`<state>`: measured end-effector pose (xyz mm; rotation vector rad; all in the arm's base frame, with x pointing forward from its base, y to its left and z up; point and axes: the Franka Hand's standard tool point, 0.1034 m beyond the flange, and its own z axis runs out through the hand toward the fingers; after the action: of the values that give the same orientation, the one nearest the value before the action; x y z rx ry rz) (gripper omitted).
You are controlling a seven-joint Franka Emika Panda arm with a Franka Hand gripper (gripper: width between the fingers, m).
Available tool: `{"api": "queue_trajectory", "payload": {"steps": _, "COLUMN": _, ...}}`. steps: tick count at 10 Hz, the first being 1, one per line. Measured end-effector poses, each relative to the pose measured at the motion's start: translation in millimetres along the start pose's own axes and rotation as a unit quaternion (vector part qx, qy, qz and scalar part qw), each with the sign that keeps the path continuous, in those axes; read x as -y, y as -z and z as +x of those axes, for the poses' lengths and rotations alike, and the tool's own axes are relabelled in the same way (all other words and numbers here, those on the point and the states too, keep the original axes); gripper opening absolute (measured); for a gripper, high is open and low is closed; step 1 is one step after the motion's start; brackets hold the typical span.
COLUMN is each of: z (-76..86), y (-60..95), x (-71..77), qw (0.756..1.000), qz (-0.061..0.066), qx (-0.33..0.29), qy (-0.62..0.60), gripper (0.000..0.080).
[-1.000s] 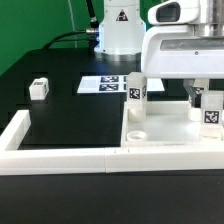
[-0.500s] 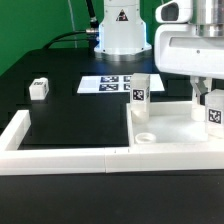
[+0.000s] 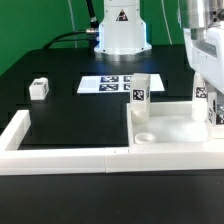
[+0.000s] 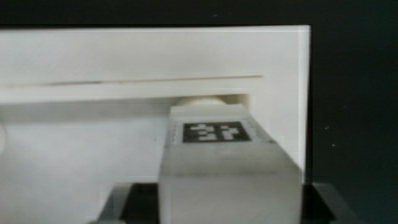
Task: Assemble square table
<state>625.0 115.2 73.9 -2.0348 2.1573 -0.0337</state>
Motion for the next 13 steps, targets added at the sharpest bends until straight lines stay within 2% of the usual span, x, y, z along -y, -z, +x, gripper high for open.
{"api": "queue_trajectory", "payload": {"steps": 1, "z": -2.3, "y": 0.0, "x": -0.2, "qw": 0.999, "qz": 0.0, "qx": 0.001, "qy": -0.049, "gripper": 0.0292}}
{"api": "queue_trajectory", "payload": {"steps": 3, "z": -2.2, "y": 0.0, "x": -0.5, "qw": 1.0, "qz": 0.0, "qx": 0.001, "qy": -0.026, "gripper": 0.0293}}
{"api": "queue_trajectory", "payload": {"steps": 4, "z": -2.1, "y": -0.1, "x": -0.7, "qw": 1.0, "qz": -0.001, "qx": -0.001, "qy": 0.007, "gripper": 0.042}}
{"api": "queue_trajectory", "payload": {"steps": 5, "z": -3.9, "y": -1.3, "x": -2.1, "qw": 0.992, "qz": -0.009, "qx": -0.007, "qy": 0.126, "gripper": 0.0554}}
{"api": "queue_trajectory", "payload": {"steps": 6, "z": -10.2, "y": -4.4, "x": -3.5, "qw": 0.973, "qz": -0.013, "qx": -0.018, "qy": 0.229, "gripper": 0.062}}
{"api": "queue_trajectory", "payload": {"steps": 7, "z": -14.2, "y": -5.1, "x": -3.9, "qw": 0.959, "qz": -0.011, "qx": -0.02, "qy": 0.283, "gripper": 0.062}}
{"api": "queue_trajectory", "payload": {"steps": 9, "z": -11.8, "y": -5.0, "x": -3.3, "qw": 0.944, "qz": -0.012, "qx": -0.021, "qy": 0.33, "gripper": 0.0648}}
{"api": "queue_trajectory", "payload": {"steps": 10, "z": -10.8, "y": -5.2, "x": -3.3, "qw": 0.912, "qz": -0.016, "qx": -0.025, "qy": 0.41, "gripper": 0.0648}}
{"api": "queue_trajectory", "payload": {"steps": 11, "z": -9.2, "y": -6.1, "x": -3.6, "qw": 0.863, "qz": -0.025, "qx": -0.034, "qy": 0.504, "gripper": 0.0649}}
{"api": "queue_trajectory", "payload": {"steps": 12, "z": -9.3, "y": -6.8, "x": -2.5, "qw": 0.825, "qz": -0.031, "qx": -0.037, "qy": 0.562, "gripper": 0.0649}}
{"api": "queue_trajectory", "payload": {"steps": 13, "z": -7.9, "y": -6.0, "x": 1.1, "qw": 0.772, "qz": -0.035, "qx": -0.036, "qy": 0.634, "gripper": 0.0649}}
